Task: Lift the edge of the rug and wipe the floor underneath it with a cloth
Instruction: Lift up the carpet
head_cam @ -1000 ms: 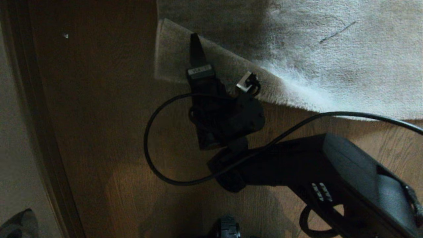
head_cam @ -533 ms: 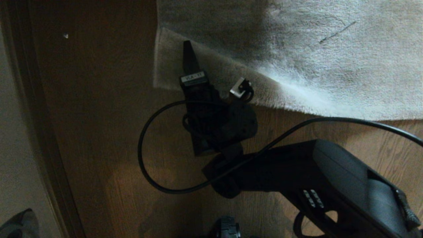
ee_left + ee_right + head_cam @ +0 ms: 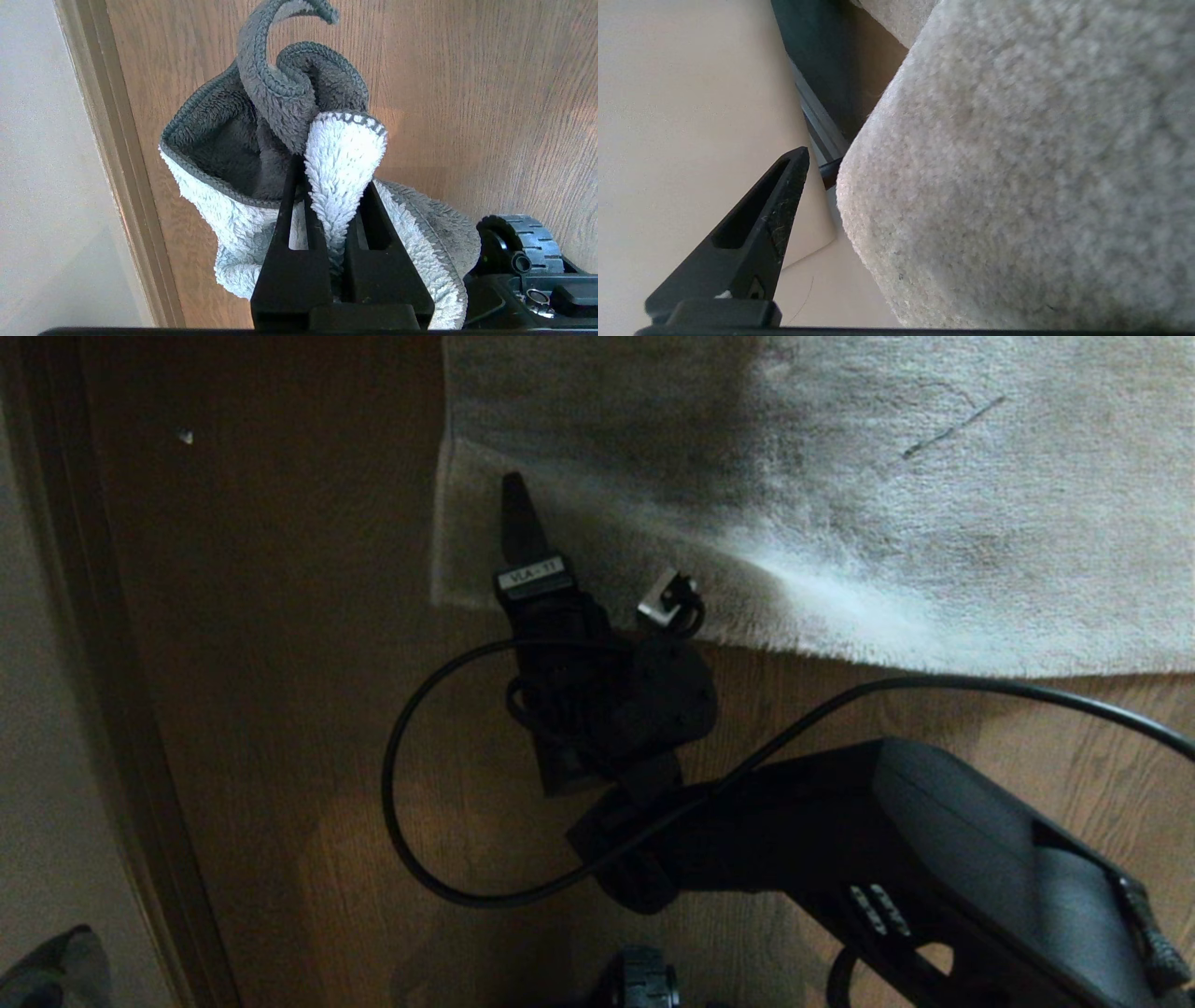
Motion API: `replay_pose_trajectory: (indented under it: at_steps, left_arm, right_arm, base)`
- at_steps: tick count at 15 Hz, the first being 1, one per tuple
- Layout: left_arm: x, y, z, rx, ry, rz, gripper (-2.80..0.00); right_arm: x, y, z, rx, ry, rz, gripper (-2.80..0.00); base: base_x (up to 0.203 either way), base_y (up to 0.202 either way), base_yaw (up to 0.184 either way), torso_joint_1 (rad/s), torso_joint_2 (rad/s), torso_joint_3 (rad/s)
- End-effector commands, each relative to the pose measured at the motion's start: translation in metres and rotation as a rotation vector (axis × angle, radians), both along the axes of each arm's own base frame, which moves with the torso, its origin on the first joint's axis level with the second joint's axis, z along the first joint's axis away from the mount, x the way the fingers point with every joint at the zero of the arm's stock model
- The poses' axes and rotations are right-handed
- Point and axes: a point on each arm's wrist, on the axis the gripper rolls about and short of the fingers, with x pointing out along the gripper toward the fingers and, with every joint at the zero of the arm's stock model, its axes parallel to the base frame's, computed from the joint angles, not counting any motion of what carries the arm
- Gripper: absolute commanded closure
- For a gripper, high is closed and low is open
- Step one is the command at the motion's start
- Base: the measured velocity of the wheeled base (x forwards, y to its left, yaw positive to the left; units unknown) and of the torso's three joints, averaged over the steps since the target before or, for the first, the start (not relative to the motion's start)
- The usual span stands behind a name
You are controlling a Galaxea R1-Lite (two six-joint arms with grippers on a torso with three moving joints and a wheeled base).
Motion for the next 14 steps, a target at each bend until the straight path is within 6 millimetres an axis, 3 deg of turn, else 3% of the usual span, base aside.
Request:
replay_pose_trajectory:
  at_steps: [1,4,5,14]
  left_arm:
    - [0.000,0.000,0.000,-0.001,0.000,0.000,0.00]
    - [0.000,0.000,0.000,-0.001,0.000,0.000,0.00]
    - [0.000,0.000,0.000,-0.001,0.000,0.000,0.00]
    - [0.000,0.000,0.000,-0.001,-0.001,0.000,0.00]
  right_arm:
    - [-0.001,-0.001,0.002,0.012,-0.003,0.001,-2.80]
    - [-0.003,0.000,0.001,0.003,-0.003,-0.005,-2.80]
    - [-0.004,0.001,0.001,0.000,-0.003,-0.005,0.00]
    - [-0.019,0.010,0.001,0.009,-0.004,0.027,0.00]
  base:
    - [0.000,0.000,0.000,0.000,0.00,0.000]
    - [0.000,0.000,0.000,0.000,0.00,0.000]
    - [0.000,0.000,0.000,0.000,0.00,0.000]
    - [0.000,0.000,0.000,0.000,0.00,0.000]
